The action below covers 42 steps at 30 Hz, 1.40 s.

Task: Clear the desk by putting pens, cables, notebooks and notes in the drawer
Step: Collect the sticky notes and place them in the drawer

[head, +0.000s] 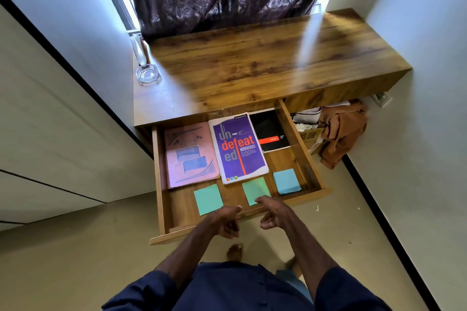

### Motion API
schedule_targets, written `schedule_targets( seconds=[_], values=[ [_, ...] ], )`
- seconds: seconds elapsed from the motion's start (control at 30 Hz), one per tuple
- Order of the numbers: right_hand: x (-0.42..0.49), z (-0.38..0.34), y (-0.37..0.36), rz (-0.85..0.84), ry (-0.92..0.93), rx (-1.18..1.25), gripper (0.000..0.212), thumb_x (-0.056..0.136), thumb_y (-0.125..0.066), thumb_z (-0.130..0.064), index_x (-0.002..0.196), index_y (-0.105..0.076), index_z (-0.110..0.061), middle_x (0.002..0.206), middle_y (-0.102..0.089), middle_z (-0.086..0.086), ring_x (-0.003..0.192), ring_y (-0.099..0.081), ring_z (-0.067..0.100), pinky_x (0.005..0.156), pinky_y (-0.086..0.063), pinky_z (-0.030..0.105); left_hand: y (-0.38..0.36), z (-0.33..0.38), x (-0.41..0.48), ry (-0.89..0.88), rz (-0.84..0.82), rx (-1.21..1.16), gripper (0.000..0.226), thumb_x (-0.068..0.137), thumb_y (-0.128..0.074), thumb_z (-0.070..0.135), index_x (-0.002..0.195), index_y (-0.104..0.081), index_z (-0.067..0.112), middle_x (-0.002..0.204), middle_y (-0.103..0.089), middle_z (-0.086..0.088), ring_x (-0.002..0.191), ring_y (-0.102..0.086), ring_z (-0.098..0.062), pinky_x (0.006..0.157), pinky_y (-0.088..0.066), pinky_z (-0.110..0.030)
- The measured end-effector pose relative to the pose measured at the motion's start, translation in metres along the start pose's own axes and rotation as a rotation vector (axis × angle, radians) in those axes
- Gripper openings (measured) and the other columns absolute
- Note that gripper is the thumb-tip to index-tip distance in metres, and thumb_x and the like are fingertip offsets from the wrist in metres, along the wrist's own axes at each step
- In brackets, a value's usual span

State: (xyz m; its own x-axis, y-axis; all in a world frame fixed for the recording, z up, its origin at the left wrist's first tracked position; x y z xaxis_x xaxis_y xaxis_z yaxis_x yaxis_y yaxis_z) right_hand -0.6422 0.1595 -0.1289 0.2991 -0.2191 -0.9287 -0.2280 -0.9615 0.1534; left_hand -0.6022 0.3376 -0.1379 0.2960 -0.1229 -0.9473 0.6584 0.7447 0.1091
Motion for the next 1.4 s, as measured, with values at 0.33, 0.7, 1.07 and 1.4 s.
schedule_targets(
  seconds=[0.33,0.7,1.07,1.4],
  values=[
    [0.000,-0.036,-0.020,-0.139,0.031,0.588,0.057,0.082,-0.077,-0.018,0.132,-0.051,-0.008,0.142,-0.049,0.023,0.138,-0.043,0.041,0.114,-0.039,0.053,0.019,0.030,0.001,-0.133,0.107,-0.153,0.023,0.104,-0.049,0.020,0.106,-0.063,0.001,0.105,-0.071,-0.022,0.087,-0.071,-0.027,0.072,-0.058,-0.031],
    [0.026,-0.137,-0.021,-0.237,0.096,0.561,0.058,0.079,-0.077,-0.023,0.129,-0.050,-0.011,0.137,-0.051,0.019,0.134,-0.044,0.038,0.111,-0.038,0.053,0.050,0.085,0.033,-0.019,0.055,-0.826,0.028,0.102,-0.044,0.010,0.120,-0.048,-0.010,0.104,-0.054,-0.028,0.114,-0.054,-0.044,0.091,-0.051,-0.048],
    [0.070,-0.250,-0.031,-0.256,0.085,0.605,0.062,0.080,-0.072,-0.018,0.136,-0.049,-0.003,0.142,-0.048,0.028,0.128,-0.049,0.040,0.105,-0.045,0.048,0.108,0.188,0.064,-0.106,-0.048,-1.212,0.026,0.098,-0.032,-0.003,0.121,-0.043,-0.011,0.131,-0.051,-0.035,0.133,-0.048,-0.043,0.116,-0.037,-0.050],
    [0.100,-0.349,-0.053,-0.290,-0.053,0.910,0.106,0.094,-0.056,-0.058,0.156,0.000,0.006,0.164,-0.008,0.028,0.149,-0.023,0.045,0.122,-0.027,0.048,0.181,0.266,0.112,-0.086,0.019,-1.210,0.042,0.091,-0.017,-0.014,0.123,-0.042,-0.021,0.129,-0.052,-0.036,0.139,-0.045,-0.037,0.113,-0.038,-0.041]
  ],
)
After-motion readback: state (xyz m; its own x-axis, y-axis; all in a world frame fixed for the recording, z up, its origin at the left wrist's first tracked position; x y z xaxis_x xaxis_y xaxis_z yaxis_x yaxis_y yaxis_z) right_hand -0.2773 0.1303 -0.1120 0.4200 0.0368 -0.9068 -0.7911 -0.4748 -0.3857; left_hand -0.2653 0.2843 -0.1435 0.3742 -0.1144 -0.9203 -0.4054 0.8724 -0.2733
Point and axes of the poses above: each hand's wrist, its own x-axis towards the middle knuckle, its own y-axis out of the back of the hand, z = x × y, the point moved 10 cm from there along x, towards the middle knuckle
